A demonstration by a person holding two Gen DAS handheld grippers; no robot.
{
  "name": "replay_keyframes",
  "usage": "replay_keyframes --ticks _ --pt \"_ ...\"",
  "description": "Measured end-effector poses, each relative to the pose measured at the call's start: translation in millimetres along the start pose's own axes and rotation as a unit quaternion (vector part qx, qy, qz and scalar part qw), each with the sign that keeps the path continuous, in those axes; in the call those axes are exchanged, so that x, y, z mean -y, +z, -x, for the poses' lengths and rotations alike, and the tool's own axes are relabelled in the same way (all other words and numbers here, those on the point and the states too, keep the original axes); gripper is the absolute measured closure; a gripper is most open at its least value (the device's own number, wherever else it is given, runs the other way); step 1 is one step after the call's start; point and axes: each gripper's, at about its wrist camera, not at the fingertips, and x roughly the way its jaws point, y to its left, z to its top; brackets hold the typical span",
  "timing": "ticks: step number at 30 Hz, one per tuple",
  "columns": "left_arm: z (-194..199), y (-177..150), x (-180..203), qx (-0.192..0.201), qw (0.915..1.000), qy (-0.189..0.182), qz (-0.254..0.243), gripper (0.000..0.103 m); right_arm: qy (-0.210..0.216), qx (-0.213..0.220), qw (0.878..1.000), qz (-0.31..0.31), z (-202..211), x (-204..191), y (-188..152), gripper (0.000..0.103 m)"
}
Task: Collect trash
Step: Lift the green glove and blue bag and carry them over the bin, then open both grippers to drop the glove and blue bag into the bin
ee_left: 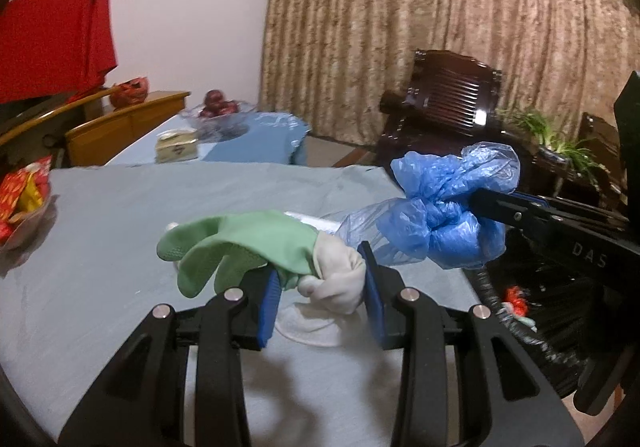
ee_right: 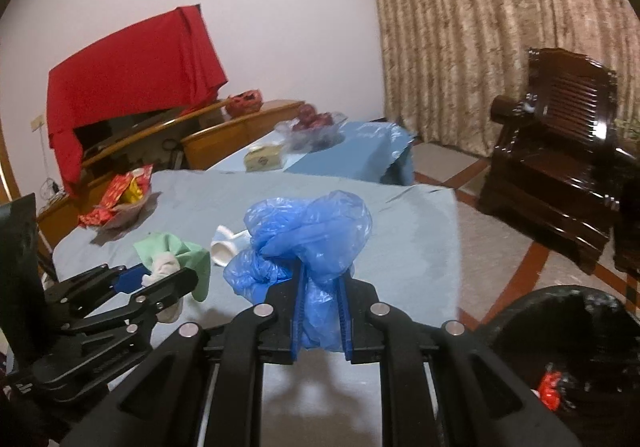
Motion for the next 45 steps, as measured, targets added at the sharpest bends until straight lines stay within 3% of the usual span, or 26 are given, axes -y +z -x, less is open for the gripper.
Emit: replay_keyframes --ticks 12,26,33,43,45 --pt "-18 24 91 0.017 0.9958 -0.079 -0.043 0.068 -0.072 0.033 0.996 -0.035 62 73 -4 0.088" --pt "-48 16 198 0.0 0.983 -0.166 -0.078 0.068 -0.173 0.033 0.981 -0.081 125 165 -31 0.088" --pt "-66 2 246 -0.018 0.9744 -0.202 -0.096 0.068 -0.211 0.02 0.972 -0.105 141 198 -51 0.088" --pt "-96 -9 287 -0.046 0.9663 -0.228 -0.11 0.067 -0.232 -0.002 0.964 -0.13 141 231 -73 0.088" --pt "-104 -10 292 -0.061 0.9625 -0.24 -0.11 0.06 -0.235 -0.006 0.963 -0.132 137 234 -76 0.088"
